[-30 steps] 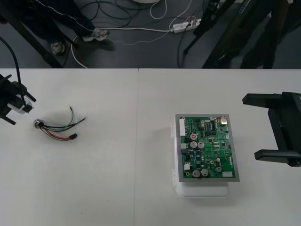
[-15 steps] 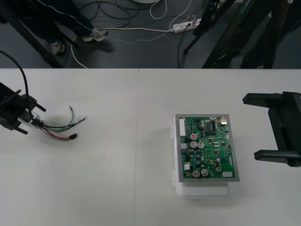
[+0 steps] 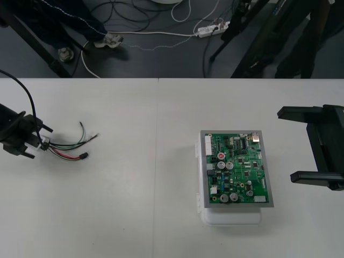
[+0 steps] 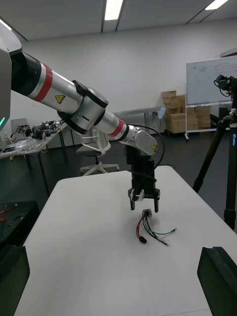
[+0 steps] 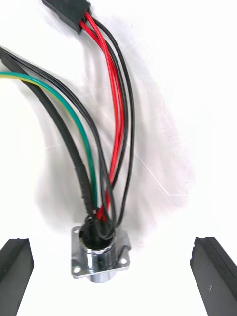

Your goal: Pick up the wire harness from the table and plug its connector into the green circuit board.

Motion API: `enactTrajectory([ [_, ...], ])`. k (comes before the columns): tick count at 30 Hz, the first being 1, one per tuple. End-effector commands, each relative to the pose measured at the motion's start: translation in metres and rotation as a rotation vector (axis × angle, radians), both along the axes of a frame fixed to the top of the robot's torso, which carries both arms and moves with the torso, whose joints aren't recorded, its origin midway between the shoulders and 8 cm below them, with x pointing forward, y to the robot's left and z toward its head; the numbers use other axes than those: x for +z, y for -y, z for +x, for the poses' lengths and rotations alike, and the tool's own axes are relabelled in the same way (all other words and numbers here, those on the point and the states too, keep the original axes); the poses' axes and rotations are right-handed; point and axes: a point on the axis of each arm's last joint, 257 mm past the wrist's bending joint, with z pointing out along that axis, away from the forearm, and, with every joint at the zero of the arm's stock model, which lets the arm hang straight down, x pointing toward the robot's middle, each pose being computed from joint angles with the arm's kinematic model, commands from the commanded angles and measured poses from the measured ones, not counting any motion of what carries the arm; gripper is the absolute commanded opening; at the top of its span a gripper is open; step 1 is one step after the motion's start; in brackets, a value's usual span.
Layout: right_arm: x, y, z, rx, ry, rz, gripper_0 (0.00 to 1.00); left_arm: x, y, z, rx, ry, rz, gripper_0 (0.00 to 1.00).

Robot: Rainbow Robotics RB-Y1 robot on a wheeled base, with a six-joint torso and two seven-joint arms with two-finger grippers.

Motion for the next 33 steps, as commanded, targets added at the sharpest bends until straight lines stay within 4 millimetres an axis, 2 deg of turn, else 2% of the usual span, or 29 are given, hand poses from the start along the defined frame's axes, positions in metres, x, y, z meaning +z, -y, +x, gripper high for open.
enactTrajectory([
  [1,0.007,-0.002,-0.005,0.007,0.065,0.012,1.00,-0.008,-0.007,0.008,0.035,0.044,0.016,0.94],
  [7,0.003,-0.007,-0.006,0.017,0.055,0.010,1.00,-0.010,-0.011,0.010,0.051,0.056,0.023,0.94],
  [17,0.003,-0.017,0.000,0.010,0.064,0.011,1.00,-0.023,-0.004,0.013,0.065,0.071,0.019,0.94],
  [21,-0.003,-0.027,-0.005,0.040,0.053,0.003,1.00,-0.025,-0.001,0.012,0.069,0.067,0.014,0.94],
  [33,0.002,-0.052,0.006,-0.012,0.066,-0.007,1.00,-0.024,-0.010,0.014,0.096,0.077,0.026,0.94],
])
